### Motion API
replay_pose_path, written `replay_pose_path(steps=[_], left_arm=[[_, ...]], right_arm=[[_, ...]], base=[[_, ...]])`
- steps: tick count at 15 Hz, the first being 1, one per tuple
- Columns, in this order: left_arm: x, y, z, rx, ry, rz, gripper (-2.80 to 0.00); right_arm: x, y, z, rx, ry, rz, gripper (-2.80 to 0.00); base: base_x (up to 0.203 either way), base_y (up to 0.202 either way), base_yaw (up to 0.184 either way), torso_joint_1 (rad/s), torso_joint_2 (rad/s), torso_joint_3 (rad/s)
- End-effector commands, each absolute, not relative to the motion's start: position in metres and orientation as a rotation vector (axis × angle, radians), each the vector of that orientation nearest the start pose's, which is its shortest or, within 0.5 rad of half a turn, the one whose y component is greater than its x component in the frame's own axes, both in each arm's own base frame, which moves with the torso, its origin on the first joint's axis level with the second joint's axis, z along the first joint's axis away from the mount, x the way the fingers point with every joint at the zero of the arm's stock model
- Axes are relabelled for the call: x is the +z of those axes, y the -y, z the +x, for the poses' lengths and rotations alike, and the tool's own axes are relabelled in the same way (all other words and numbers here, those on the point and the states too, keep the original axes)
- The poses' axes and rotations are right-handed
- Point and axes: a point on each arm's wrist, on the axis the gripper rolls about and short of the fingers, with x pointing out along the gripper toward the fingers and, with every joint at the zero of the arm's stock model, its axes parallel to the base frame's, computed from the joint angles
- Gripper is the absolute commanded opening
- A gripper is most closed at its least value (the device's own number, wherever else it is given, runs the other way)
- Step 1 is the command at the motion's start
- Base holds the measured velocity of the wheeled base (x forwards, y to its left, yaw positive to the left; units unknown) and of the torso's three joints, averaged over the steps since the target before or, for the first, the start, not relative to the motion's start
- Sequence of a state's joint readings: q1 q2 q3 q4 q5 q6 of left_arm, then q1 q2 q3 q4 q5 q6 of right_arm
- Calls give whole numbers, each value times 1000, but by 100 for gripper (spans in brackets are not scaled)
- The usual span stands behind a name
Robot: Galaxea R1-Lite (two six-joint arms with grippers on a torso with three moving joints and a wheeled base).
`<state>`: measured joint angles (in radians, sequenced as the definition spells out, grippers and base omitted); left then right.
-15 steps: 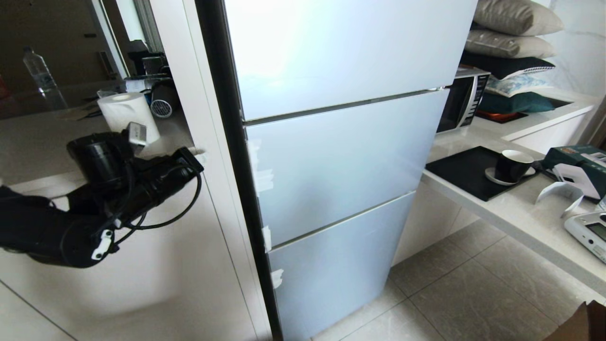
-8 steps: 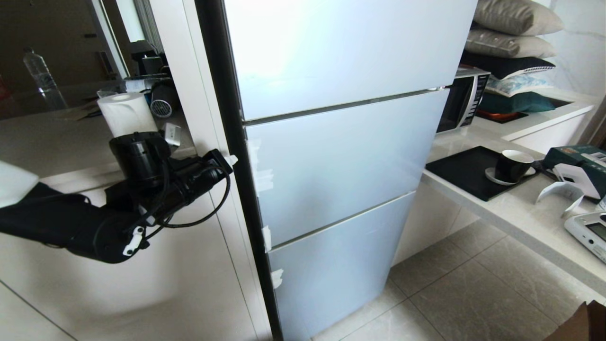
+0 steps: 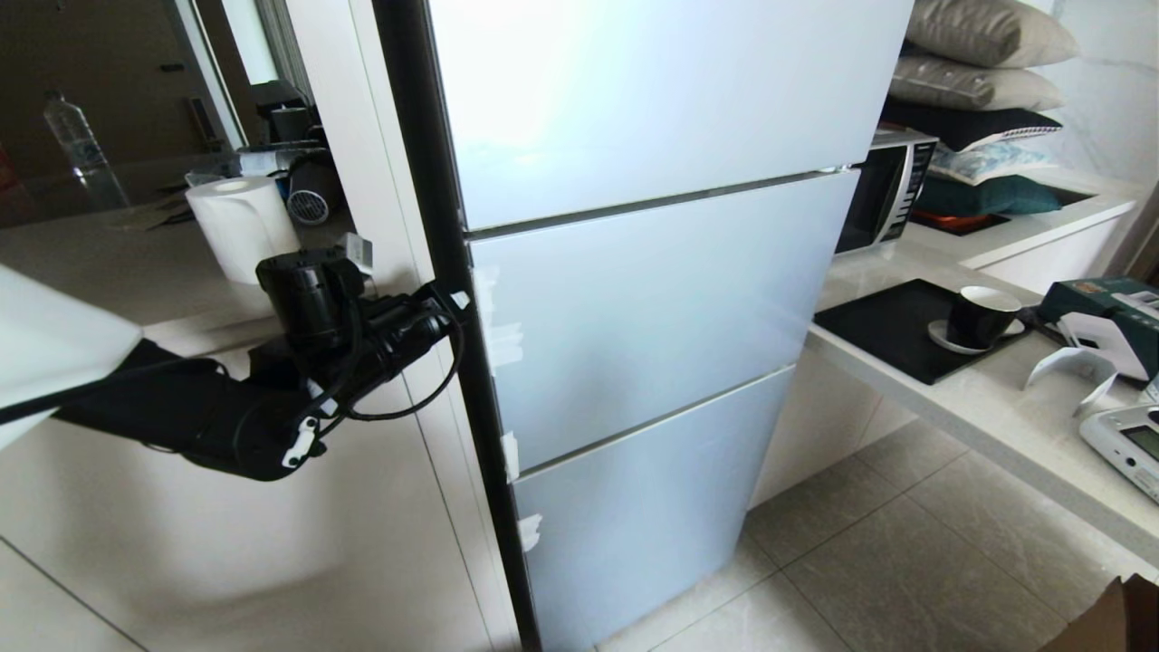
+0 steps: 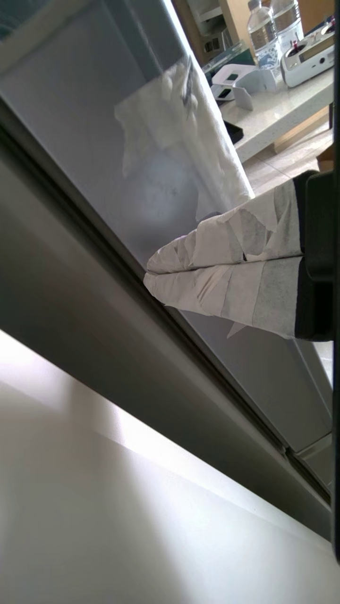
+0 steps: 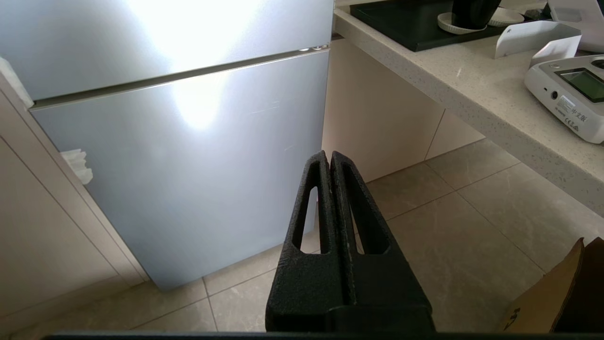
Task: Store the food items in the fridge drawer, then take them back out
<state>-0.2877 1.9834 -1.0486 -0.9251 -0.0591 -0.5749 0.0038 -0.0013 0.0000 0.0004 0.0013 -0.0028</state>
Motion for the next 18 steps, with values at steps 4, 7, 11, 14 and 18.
replay_pose_path(steps=[4,7,11,14,18], left_arm=[[179,117,369,-354,-107,-573,-280],[180,123,365,-372,-113,-574,-280],[182,134,358,-408,-116,-574,-280],[184,141,348,-433,-128,-570,-280],[181,145,345,-444,-146,-567,-280]], right_arm=[[75,0,-23,6,2,-3,-280],[75,0,-23,6,2,-3,-280],[75,0,-23,6,2,-3,-280],[75,0,-23,6,2,-3,-280],[75,0,-23,6,2,-3,-280]], base=[[0,0,0,0,0,0],[0,0,0,0,0,0],[0,0,0,0,0,0],[0,0,0,0,0,0],[0,0,0,0,0,0]])
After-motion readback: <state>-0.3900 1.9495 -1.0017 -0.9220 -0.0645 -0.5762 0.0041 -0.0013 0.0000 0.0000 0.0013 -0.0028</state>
